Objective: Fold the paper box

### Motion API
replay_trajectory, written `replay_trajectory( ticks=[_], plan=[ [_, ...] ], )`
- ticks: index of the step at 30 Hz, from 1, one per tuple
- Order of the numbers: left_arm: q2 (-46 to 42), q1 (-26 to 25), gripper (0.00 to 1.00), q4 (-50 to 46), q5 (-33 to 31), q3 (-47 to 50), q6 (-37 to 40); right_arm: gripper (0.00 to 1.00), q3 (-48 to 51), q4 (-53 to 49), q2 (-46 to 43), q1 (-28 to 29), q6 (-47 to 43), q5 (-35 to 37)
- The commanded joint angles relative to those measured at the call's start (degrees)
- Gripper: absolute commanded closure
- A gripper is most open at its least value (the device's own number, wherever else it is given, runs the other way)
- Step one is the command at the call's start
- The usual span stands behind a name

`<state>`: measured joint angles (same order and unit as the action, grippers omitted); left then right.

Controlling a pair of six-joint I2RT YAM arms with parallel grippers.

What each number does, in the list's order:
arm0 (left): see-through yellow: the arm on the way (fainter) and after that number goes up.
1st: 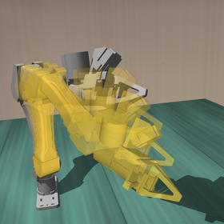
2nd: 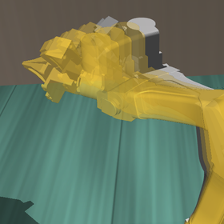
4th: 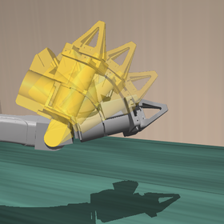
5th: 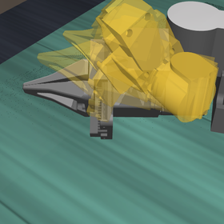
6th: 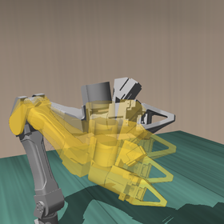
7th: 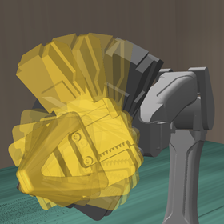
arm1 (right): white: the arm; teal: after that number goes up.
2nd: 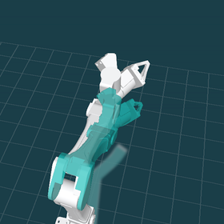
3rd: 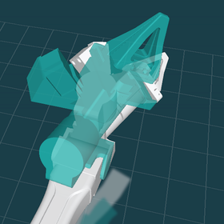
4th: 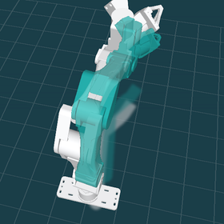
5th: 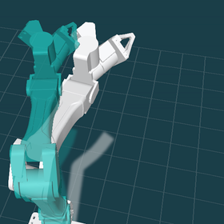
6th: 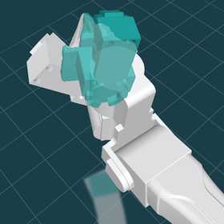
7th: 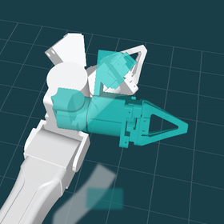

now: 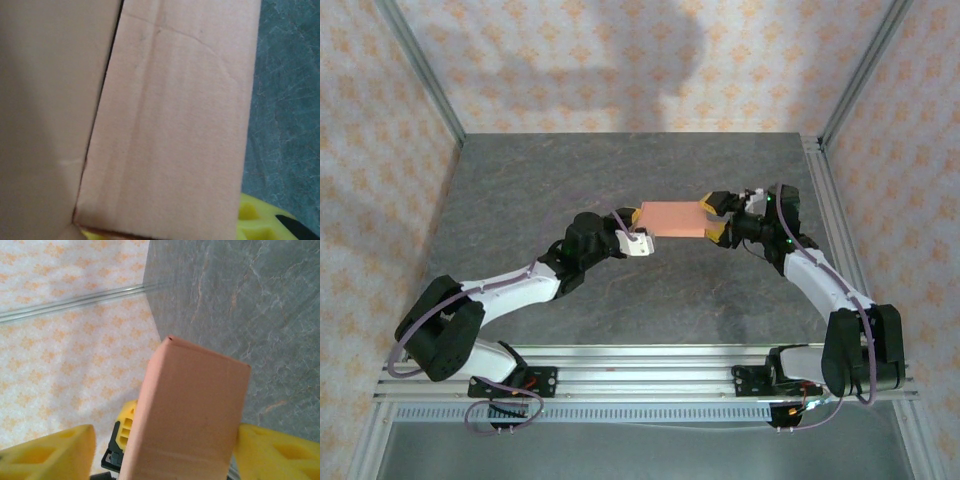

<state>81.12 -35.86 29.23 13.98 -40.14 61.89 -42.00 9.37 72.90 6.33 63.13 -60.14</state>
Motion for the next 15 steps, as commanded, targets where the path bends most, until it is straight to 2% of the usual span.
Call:
replay_trajectory(
  ticks=[1, 6, 10, 13, 15],
  plan=[
    [0.03, 0.33, 0.73, -4.65, 1.33, -2.12, -3.74, 0.21, -1.45, 2.38, -1.17, -0.26, -1.67, 3.93],
    [0.18, 2.58, 0.72, -10.82, 4.98, -3.74, -10.55, 0.15, -3.7, -8.63, -3.64, -0.34, -11.4, 9.79],
    [0.18, 5.37, 0.7, -17.02, 11.02, -4.69, -14.88, 0.14, -6.63, -19.72, -6.7, -0.36, -23.57, 19.24],
    [0.66, 8.13, 0.7, -20.7, 17.58, -5.65, -17.17, 0.15, -6.42, -21.07, -9.16, -0.4, -27.89, 28.58],
    [1.45, 8.53, 0.7, -23.63, 18.91, -6.99, -16.63, 0.15, -4.2, -17.69, -10.61, -0.38, -28.78, 31.95]
  ],
)
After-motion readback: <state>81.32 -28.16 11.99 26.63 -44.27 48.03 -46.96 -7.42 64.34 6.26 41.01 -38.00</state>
